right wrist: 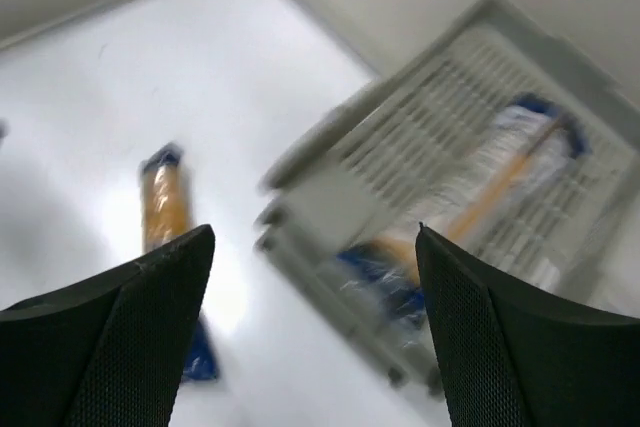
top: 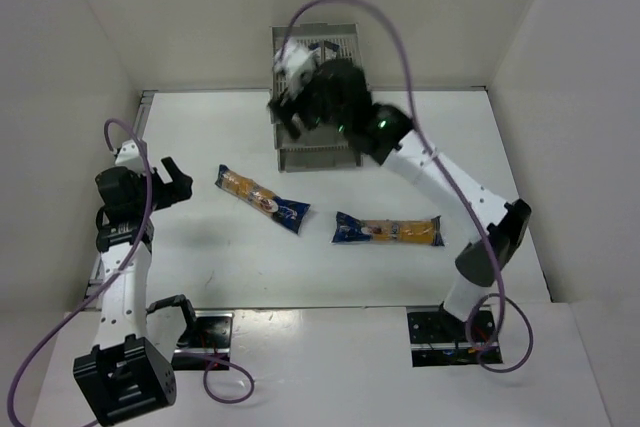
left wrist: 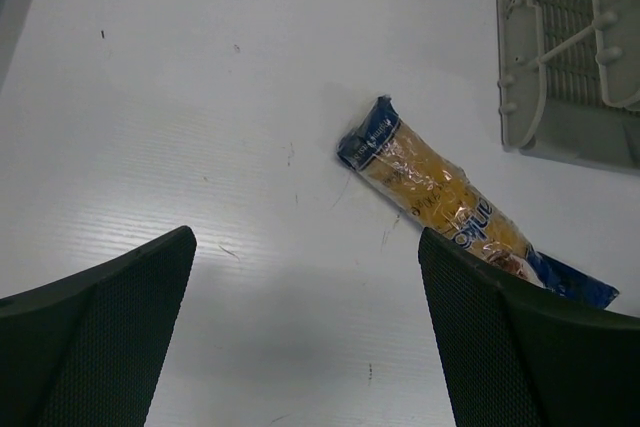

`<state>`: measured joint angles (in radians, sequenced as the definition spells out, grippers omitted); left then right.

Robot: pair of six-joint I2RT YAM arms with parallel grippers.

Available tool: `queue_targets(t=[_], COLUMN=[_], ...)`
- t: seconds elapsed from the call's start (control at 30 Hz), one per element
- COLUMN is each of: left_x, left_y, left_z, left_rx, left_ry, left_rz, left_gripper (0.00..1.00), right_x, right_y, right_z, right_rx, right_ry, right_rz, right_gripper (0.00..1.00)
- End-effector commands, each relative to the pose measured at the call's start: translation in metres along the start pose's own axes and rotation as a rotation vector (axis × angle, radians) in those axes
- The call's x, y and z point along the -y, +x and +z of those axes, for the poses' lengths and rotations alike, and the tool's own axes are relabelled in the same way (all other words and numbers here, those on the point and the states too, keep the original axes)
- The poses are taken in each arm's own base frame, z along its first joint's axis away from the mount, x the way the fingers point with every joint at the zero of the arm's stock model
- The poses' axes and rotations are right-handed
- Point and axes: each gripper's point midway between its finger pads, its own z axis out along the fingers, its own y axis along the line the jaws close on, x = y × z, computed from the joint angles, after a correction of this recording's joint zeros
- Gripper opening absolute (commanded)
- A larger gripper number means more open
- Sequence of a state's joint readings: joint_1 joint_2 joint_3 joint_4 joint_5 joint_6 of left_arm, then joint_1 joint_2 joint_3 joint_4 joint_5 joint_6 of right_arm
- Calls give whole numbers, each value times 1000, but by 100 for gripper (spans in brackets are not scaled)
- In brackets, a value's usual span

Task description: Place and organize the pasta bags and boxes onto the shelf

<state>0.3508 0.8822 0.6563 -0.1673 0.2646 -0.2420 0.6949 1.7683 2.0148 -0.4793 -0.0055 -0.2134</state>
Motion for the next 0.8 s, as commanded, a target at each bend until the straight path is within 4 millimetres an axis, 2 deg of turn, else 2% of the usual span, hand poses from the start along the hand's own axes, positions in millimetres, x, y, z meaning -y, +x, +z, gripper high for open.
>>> queue_targets(t=[0.0,0.07,0.1,0.13,0.17,0.2,0.23,0.27,0.3,0.33,0.37,0.4,0.43,0.47,0.57,0.63,0.67,0.7,0.73,0.77], left_x=[8,8,9,10,9,10,10,7,6,6,2,1,1,-2,-5,-8,-10,-10,-11,-11], left_y=[-14,-11,-13,-16,-16,-18,-21,-20,-22,-25,-26,-29,-31,-32,-35,-35,-36,-36,-36,-36], left_z=[-2,-3,-5,-8,-8,-10,-13,-14,-15,-18,-18,-21,-23,-23,-26,-26,-26,-26,-27,-27], left_rx=[73,73,82,95,104,112,130,134,145,161,165,181,193,197,212,215,217,217,219,219], left_ry=[32,33,34,37,30,31,23,7,-1,-7,-26,-36,-43,-57,-80,-94,-106,-106,-115,-115], left_rz=[-2,-11,-8,-4,-11,-9,-15,-16,-14,-11,-12,-10,-8,-9,0,-1,-2,-2,-3,-3], left_gripper=[99,99,99,99,99,99,99,99,99,99,99,99,99,99,99,99,99,99,99,99], right_x=[-109,-142,-158,-177,-186,-197,-206,-215,-215,-220,-221,-218,-222,-224,-234,-235,-234,-227,-224,-216], right_y=[98,122,144,154,160,178,188,188,178,197,198,189,208,206,230,235,247,259,257,267], right_z=[-11,-17,-16,-16,-11,-2,4,14,26,42,51,64,76,82,93,94,96,97,99,101], right_rx=[-231,-271,-318,-333,-334,-366,-383,-370,-348,-382,-378,-346,-375,-367,-411,-423,-443,-469,-461,-482], right_ry=[-201,-300,-337,-372,-373,-377,-368,-356,-319,-299,-279,-233,-225,-224,-228,-212,-194,-163,-139,-127], right_rz=[-419,-395,-379,-359,-357,-365,-343,-316,-280,-267,-259,-258,-268,-266,-227,-202,-195,-169,-161,-159], right_gripper=[87,87,87,89,91,94,96,98,98,98,99,99,99,99,99,99,99,99,99,99])
